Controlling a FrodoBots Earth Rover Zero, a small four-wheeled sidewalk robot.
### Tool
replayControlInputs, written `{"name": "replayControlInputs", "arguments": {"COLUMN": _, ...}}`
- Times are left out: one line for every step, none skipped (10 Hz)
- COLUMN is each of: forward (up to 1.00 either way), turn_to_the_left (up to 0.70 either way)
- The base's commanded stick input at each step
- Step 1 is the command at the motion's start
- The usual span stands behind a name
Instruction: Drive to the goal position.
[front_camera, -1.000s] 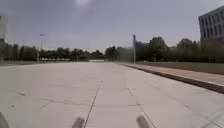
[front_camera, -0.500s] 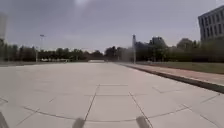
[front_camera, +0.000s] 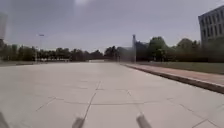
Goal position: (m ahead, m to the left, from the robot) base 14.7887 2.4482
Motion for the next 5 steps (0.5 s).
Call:
{"name": "replayControlInputs", "arguments": {"forward": 0.7, "turn_to_the_left": 0.0}}
{"name": "replayControlInputs", "arguments": {"forward": 0.7, "turn_to_the_left": 0.0}}
{"name": "replayControlInputs", "arguments": {"forward": 0.7, "turn_to_the_left": 0.0}}
{"name": "replayControlInputs", "arguments": {"forward": 0.7, "turn_to_the_left": 0.0}}
{"name": "replayControlInputs", "arguments": {"forward": 0.7, "turn_to_the_left": 0.0}}
